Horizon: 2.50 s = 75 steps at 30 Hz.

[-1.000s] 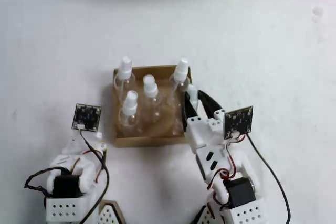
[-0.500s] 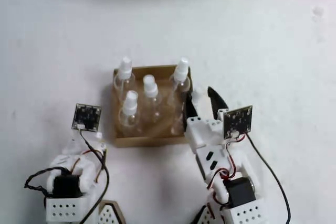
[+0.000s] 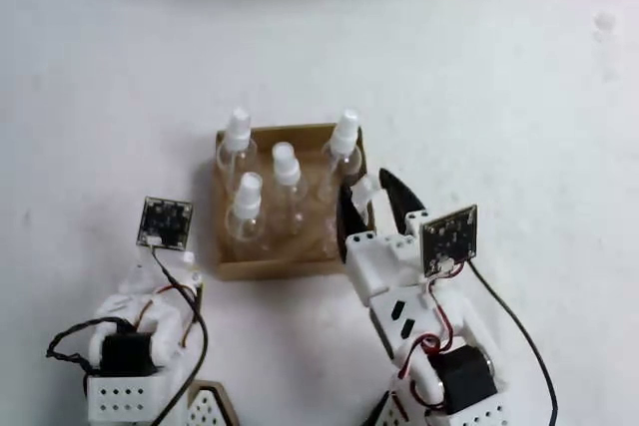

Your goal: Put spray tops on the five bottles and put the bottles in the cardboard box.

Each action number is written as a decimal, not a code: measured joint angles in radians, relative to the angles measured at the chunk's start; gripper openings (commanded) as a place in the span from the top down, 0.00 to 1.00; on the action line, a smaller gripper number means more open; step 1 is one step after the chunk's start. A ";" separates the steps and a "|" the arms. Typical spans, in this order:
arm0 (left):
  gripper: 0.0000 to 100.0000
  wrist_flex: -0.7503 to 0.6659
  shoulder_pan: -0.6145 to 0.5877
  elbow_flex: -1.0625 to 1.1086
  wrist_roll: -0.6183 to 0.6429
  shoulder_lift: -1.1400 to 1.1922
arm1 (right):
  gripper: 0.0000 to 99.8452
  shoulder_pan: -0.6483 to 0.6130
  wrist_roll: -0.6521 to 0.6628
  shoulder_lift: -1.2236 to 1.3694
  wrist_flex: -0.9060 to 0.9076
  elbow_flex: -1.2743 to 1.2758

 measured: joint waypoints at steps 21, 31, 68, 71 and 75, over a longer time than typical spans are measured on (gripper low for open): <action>0.95 0.000 0.000 0.000 0.000 0.000 | 0.84 0.028 0.000 0.003 0.002 -0.092; 0.95 0.000 0.000 0.000 0.000 0.000 | 0.84 0.124 0.000 0.003 0.002 -0.190; 0.95 0.040 0.000 0.000 0.000 0.000 | 0.98 0.542 0.000 0.006 0.153 -0.186; 0.95 0.040 0.000 0.000 0.000 0.000 | 0.98 0.540 0.000 0.006 0.153 -0.100; 0.95 0.040 0.000 0.000 0.000 0.000 | 0.98 0.540 0.000 0.006 0.153 0.046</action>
